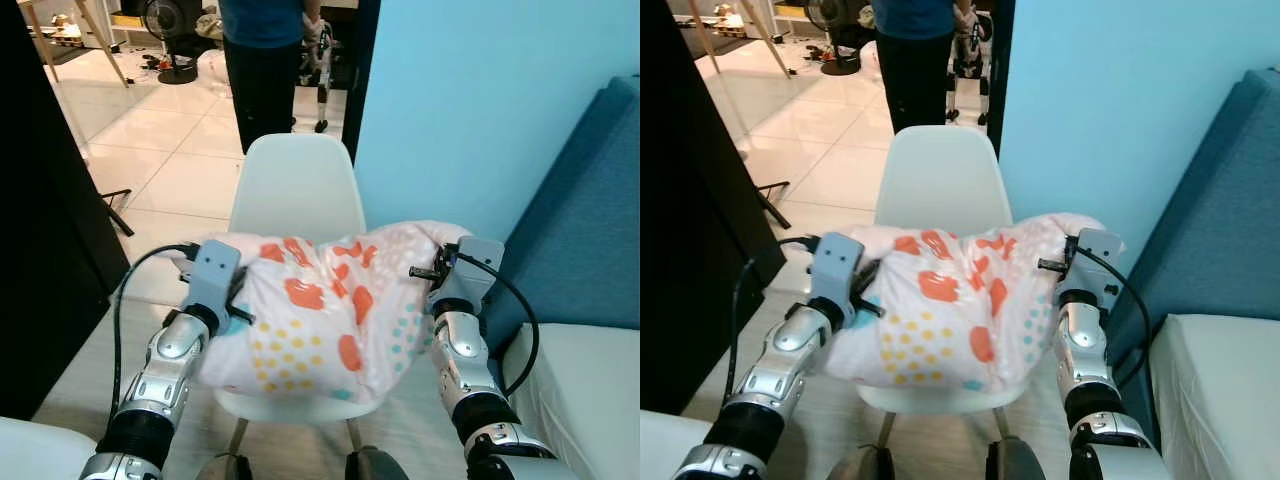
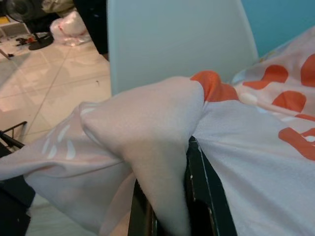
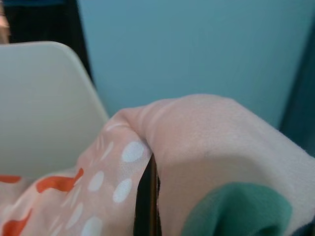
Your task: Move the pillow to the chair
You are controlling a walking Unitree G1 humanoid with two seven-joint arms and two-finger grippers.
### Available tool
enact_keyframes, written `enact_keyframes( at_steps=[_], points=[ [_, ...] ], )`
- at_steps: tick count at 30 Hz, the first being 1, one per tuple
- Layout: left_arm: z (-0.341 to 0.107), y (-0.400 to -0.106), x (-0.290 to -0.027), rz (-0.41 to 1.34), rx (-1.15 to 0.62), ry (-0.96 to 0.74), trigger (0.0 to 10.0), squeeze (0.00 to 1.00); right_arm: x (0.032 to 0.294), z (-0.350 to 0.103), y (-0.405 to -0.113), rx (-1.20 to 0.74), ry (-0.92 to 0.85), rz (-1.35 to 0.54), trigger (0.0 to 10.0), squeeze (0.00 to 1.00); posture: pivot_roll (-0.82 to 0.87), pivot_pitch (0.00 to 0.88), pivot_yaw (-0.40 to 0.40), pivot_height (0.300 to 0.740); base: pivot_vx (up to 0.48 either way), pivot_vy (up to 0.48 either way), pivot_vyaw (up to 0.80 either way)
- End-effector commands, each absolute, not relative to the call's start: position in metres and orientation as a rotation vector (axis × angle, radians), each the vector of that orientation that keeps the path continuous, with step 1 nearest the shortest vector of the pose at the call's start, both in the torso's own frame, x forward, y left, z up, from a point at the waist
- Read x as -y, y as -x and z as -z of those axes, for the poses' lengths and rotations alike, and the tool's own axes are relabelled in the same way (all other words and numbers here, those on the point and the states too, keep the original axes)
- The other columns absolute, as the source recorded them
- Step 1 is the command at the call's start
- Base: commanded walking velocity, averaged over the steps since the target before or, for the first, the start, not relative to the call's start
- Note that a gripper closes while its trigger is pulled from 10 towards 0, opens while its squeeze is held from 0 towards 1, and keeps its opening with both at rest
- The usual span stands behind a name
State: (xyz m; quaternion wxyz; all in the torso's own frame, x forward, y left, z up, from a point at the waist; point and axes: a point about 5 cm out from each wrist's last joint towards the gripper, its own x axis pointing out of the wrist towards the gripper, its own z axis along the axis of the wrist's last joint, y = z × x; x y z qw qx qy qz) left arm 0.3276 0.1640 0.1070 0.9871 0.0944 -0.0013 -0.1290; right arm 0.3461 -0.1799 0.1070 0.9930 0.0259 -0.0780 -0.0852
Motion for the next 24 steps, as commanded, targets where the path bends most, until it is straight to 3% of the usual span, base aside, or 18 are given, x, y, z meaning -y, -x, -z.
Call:
enact_keyframes(
  at_steps=[1,10,16,24],
  points=[
    [-0.127,-0.334,-0.165,0.241,0.103,-0.21,10.0,0.0,0.173,-0.122,-0.352,0.222,-0.058,0.122,10.0,0.0,0.02,0.0,-0.07,0.643,0.0,0.0,0.0],
    [-0.13,-0.34,-0.182,0.114,0.119,-0.181,10.0,0.0,0.165,-0.118,-0.355,0.183,-0.058,0.07,10.0,0.0,0.03,0.0,-0.073,0.643,0.0,0.0,0.0],
    [-0.123,-0.342,-0.175,0.117,0.088,-0.213,10.0,0.0,0.153,-0.103,-0.355,0.063,-0.076,-0.035,10.0,0.0,0.02,0.0,-0.073,0.639,0.0,0.0,0.0],
    [-0.124,-0.344,-0.172,0.112,0.09,-0.211,10.0,0.0,0.147,-0.1,-0.355,0.047,-0.078,-0.072,10.0,0.0,0.03,0.0,-0.074,0.619,0.0,0.0,0.0]
  ],
)
